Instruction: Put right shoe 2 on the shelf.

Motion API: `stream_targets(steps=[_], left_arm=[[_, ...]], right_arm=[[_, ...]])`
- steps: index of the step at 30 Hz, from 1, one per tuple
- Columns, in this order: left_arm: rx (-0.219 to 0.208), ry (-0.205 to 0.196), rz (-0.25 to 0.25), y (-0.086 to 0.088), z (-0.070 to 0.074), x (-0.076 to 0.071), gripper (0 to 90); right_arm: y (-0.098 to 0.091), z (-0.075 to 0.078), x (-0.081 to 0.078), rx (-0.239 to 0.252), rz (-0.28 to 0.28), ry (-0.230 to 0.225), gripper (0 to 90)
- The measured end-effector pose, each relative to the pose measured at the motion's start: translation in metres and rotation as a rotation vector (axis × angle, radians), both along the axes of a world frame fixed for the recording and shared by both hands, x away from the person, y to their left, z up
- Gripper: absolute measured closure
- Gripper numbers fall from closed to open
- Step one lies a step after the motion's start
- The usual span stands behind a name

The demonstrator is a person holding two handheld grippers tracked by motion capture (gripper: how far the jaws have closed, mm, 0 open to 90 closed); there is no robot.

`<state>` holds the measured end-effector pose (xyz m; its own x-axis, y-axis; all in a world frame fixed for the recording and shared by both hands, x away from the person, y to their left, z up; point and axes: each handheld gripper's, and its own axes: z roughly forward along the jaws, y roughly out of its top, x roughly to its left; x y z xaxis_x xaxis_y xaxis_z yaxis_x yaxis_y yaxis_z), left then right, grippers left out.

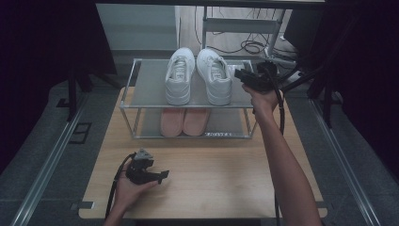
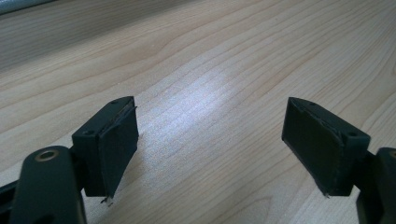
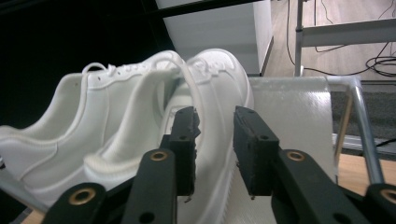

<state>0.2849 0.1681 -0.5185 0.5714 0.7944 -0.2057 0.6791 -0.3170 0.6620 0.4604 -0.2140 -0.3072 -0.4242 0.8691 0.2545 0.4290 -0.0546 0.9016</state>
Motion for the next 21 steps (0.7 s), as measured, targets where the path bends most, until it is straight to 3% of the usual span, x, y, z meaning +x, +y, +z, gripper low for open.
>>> stream_targets(steps=[11, 21], left_arm=[[0.002, 0.001, 0.0, -0.002, -0.001, 0.0, 19.3], [0.01, 0.004, -0.01, -0.003, -0.001, 0.0, 19.4]], right_arm=[[-0.019, -0.022, -0.018, -0.012, 0.054, 0.014, 85.0], [-0.011, -0.04, -0.026, -0.078, 0.099, 0.023, 89.2]])
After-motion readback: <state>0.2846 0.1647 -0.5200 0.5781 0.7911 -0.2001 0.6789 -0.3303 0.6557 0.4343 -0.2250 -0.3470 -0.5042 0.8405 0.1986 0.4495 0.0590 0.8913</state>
